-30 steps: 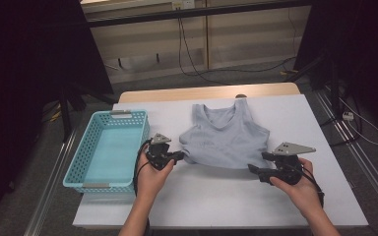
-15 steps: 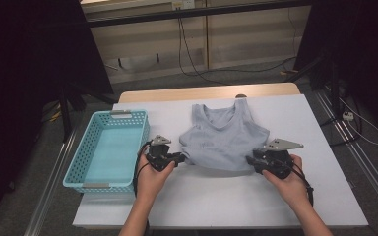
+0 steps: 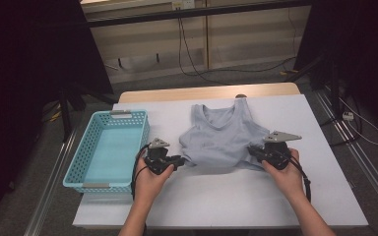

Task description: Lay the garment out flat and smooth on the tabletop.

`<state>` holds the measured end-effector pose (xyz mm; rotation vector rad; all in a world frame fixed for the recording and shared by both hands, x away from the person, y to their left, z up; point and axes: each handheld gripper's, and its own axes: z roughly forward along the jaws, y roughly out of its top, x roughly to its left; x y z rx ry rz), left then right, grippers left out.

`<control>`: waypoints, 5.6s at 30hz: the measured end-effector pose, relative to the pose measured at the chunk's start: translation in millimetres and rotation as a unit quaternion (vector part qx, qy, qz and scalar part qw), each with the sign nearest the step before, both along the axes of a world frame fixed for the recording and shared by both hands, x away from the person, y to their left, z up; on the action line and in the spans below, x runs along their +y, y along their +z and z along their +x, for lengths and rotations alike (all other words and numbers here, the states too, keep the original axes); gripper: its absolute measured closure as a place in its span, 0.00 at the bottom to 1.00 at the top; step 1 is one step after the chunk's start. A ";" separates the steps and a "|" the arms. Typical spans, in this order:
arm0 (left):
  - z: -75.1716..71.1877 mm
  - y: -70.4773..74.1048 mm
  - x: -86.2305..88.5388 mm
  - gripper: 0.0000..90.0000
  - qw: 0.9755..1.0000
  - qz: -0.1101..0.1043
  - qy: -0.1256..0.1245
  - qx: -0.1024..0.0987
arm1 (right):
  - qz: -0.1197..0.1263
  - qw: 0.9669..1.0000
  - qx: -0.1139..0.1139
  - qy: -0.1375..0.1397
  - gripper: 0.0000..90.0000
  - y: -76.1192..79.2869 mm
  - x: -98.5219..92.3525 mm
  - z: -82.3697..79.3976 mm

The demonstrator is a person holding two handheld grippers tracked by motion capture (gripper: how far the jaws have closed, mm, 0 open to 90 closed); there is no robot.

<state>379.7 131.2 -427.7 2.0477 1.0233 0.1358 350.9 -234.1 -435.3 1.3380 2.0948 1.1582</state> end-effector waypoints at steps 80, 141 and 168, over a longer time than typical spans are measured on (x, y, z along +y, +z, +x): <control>17.0 -1.9 -36.4 0.91 1.000 0.005 -0.023 0.020 | -0.048 0.995 0.027 0.080 0.67 -18.7 14.1 -24.2; 15.8 -12.5 -12.8 0.61 1.000 0.015 0.003 0.009 | -0.007 0.999 -0.024 0.034 0.49 8.2 -0.5 -19.8; 13.5 -13.3 -22.4 0.91 0.999 0.018 -0.006 0.036 | -0.026 0.995 -0.011 0.098 0.63 6.5 26.6 -5.6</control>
